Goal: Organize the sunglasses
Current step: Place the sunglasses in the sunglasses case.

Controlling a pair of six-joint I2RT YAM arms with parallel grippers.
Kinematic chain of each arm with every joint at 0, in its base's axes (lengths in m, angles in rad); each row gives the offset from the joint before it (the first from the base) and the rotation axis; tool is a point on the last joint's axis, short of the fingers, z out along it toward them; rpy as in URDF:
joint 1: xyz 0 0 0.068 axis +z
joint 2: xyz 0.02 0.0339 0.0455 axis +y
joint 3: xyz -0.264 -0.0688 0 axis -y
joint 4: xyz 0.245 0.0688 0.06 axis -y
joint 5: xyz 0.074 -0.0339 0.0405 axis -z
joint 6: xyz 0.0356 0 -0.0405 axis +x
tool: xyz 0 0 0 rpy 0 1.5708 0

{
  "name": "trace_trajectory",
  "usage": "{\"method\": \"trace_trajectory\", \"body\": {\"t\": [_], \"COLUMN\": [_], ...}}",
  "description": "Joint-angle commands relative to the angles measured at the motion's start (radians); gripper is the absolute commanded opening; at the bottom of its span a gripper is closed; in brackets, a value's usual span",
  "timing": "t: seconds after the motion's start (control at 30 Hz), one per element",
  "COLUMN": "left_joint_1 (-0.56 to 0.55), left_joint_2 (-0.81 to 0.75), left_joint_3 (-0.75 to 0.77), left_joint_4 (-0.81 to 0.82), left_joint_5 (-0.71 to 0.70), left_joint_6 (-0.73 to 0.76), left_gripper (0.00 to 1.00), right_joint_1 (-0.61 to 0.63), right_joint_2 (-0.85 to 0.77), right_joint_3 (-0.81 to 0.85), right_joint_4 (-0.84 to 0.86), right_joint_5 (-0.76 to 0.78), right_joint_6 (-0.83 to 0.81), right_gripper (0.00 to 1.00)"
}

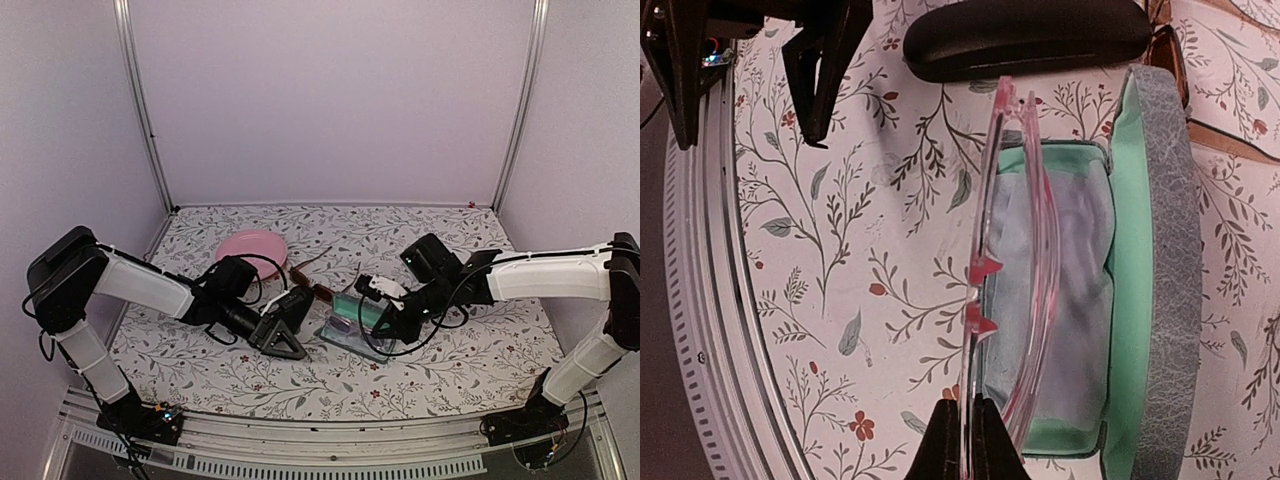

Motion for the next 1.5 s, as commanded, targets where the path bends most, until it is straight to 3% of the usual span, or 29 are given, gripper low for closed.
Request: {"method": "trace_trajectory", "body": {"t": [0.0,0.73,1.2,1.47], "left_joint_1": [0.009,0.010,0.010,0.009], "left_joint_2": [-0.010,-0.012,-0.015,-0.009], "left_joint_3": [0.004,0.002,0.003,0.003], "left_joint_4": [0.031,0.030,0.030,0.038], "left_joint_5": [-0.002,-0.009,-0.009,-0.008], "left_joint_6": [-0.009,-0.006,-0.009,-0.012], "left_gripper": [0.73,0.73,0.73,0.73], "right_joint_1": [-0.006,-0.011,-0.012,-0.011], "right_joint_2": [0.027,0.109,0.097,0.056], "right_joint_3": [-0.025,-0.017,0.009,0.013], "right_joint_4": [0.056,0.072,0.036,0.020], "right_joint_5": [-0.032,-0.018,0.029,0.063], "right_joint_6": [0.028,0.021,0.029,0.039], "right_gripper": [0.00,0.01,0.24,0.26]}}
